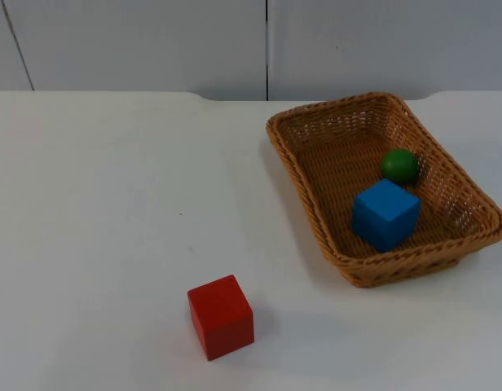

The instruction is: Place all geometric objects except the red cube into the basket.

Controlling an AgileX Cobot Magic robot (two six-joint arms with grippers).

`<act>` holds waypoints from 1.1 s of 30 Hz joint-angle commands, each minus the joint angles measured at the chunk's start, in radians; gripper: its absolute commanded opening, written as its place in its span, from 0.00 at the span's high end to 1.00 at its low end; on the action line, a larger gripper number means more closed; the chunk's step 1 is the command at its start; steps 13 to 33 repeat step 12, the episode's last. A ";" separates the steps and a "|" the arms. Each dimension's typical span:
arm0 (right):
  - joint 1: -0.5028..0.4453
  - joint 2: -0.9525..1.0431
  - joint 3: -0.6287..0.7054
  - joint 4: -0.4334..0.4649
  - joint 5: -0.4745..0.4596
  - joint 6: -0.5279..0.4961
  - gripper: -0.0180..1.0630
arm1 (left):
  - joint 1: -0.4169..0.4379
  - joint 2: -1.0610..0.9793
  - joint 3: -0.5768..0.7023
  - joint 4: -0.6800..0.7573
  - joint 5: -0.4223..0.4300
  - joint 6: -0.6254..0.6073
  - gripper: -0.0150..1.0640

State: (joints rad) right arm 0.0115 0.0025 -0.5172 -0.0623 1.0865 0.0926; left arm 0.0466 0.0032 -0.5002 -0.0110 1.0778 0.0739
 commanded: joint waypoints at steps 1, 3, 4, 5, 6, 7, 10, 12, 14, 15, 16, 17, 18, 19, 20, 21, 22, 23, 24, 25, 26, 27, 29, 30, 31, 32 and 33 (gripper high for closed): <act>0.001 -0.003 0.000 -0.005 -0.007 0.003 0.02 | -0.006 -0.003 0.003 0.005 -0.002 0.000 0.01; 0.001 -0.003 0.000 -0.005 -0.007 0.003 0.02 | -0.006 -0.003 0.003 0.005 -0.002 0.000 0.01; 0.001 -0.003 0.000 -0.005 -0.007 0.003 0.02 | -0.006 -0.003 0.003 0.005 -0.002 0.000 0.01; 0.001 -0.003 0.000 -0.005 -0.007 0.003 0.02 | -0.006 -0.003 0.003 0.005 -0.002 0.000 0.01; 0.001 -0.003 0.000 -0.005 -0.007 0.003 0.02 | -0.006 -0.003 0.003 0.005 -0.002 0.000 0.01; 0.001 -0.003 0.000 -0.005 -0.007 0.003 0.02 | -0.006 -0.003 0.003 0.005 -0.002 0.000 0.01; 0.001 -0.003 0.000 -0.005 -0.007 0.003 0.02 | -0.006 -0.003 0.003 0.005 -0.002 0.000 0.01; 0.014 -0.003 0.000 -0.007 -0.007 0.003 0.02 | -0.006 -0.003 0.003 0.005 -0.002 0.000 0.01; 0.014 -0.003 0.000 -0.007 -0.007 0.003 0.02 | -0.006 -0.003 0.003 0.005 -0.002 0.000 0.01; 0.014 -0.003 0.000 -0.007 -0.007 0.003 0.02 | -0.006 -0.003 0.003 0.005 -0.002 0.000 0.01; 0.014 -0.003 0.000 -0.007 -0.007 0.003 0.02 | -0.006 -0.003 0.003 0.005 -0.002 0.000 0.01; 0.014 -0.003 0.000 -0.007 -0.007 0.003 0.02 | -0.006 -0.003 0.003 0.005 -0.002 0.000 0.01; 0.014 -0.003 0.000 -0.007 -0.007 0.003 0.02 | -0.006 -0.003 0.003 0.005 -0.002 0.000 0.01; 0.014 -0.003 0.000 -0.007 -0.007 0.003 0.02 | -0.006 -0.003 0.003 0.005 -0.002 0.000 0.01; 0.014 -0.003 0.000 -0.007 -0.007 0.003 0.02 | -0.006 -0.003 0.003 0.005 -0.002 0.000 0.01; 0.014 -0.003 0.000 -0.007 -0.007 0.003 0.02 | -0.006 -0.003 0.003 0.005 -0.002 0.000 0.01; 0.014 -0.003 0.000 -0.007 -0.007 0.003 0.02 | -0.006 -0.003 0.003 0.005 -0.002 0.000 0.01; 0.014 -0.003 0.000 -0.007 -0.007 0.003 0.02 | -0.006 -0.003 0.003 0.005 -0.002 0.000 0.01; 0.014 -0.003 0.000 -0.007 -0.007 0.003 0.02 | -0.006 -0.003 0.003 0.005 -0.002 0.000 0.01; 0.014 -0.003 0.000 -0.007 -0.007 0.003 0.02 | -0.006 -0.003 0.003 0.005 -0.002 0.000 0.01; 0.014 -0.003 0.000 -0.007 -0.007 0.003 0.02 | -0.006 -0.003 0.003 0.005 -0.002 0.000 0.01; 0.014 -0.003 0.000 -0.007 -0.007 0.003 0.02 | -0.006 -0.003 0.003 0.005 -0.002 0.000 0.01; 0.014 -0.003 0.000 -0.007 -0.007 0.003 0.02 | -0.006 -0.003 0.003 0.005 -0.002 0.000 0.01; 0.014 -0.003 0.000 -0.007 -0.007 0.003 0.02 | -0.006 -0.003 0.003 0.005 -0.002 0.000 0.01; 0.014 -0.003 0.000 -0.007 -0.007 0.003 0.02 | -0.006 -0.003 0.003 0.005 -0.002 0.000 0.01; 0.014 -0.003 0.000 -0.007 -0.007 0.003 0.02 | -0.006 -0.003 0.003 0.005 -0.002 0.000 0.01; 0.014 -0.003 0.000 -0.007 -0.007 0.003 0.02 | -0.006 -0.003 0.003 0.005 -0.002 0.000 0.01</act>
